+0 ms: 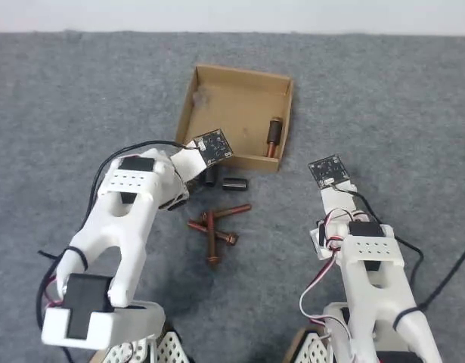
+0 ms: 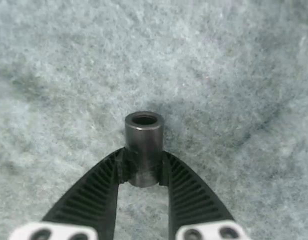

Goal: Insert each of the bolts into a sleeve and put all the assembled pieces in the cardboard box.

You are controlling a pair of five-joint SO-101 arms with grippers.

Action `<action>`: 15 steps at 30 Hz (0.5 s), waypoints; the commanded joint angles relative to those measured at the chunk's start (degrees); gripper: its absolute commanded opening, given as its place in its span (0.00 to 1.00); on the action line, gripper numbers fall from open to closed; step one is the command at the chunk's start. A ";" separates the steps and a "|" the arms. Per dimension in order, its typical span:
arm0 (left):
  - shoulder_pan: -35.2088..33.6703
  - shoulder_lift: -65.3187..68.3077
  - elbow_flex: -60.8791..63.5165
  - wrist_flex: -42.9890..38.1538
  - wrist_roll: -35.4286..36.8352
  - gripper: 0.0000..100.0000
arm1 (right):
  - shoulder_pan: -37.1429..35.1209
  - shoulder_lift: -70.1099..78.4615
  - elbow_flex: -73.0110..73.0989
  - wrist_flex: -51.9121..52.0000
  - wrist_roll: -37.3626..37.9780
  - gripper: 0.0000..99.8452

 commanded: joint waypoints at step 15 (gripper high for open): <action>-0.26 16.09 -13.67 -0.97 -1.58 0.16 | 0.31 -2.42 -0.26 -1.01 0.88 0.01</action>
